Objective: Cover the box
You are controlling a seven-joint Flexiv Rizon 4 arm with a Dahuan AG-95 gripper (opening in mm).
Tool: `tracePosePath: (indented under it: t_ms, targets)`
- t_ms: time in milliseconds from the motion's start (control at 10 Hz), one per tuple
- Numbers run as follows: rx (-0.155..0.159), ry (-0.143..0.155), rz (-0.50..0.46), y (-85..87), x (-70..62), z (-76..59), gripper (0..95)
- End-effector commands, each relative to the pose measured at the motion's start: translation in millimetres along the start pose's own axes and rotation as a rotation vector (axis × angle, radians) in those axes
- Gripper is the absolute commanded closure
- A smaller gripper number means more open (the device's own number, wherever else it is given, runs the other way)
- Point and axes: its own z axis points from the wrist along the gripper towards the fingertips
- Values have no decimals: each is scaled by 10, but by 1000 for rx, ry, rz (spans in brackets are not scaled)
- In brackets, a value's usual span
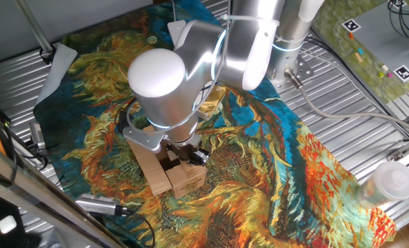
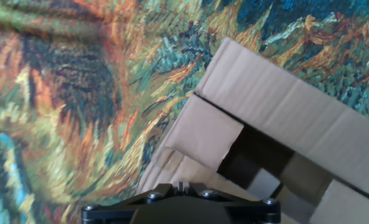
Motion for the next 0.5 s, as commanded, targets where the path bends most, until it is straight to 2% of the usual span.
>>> tracePosePath:
  t_ms: [100,500]
  targets:
    - [3,4,2,2,-21,12,950]
    - [4,2,1,9,-47,31,950]
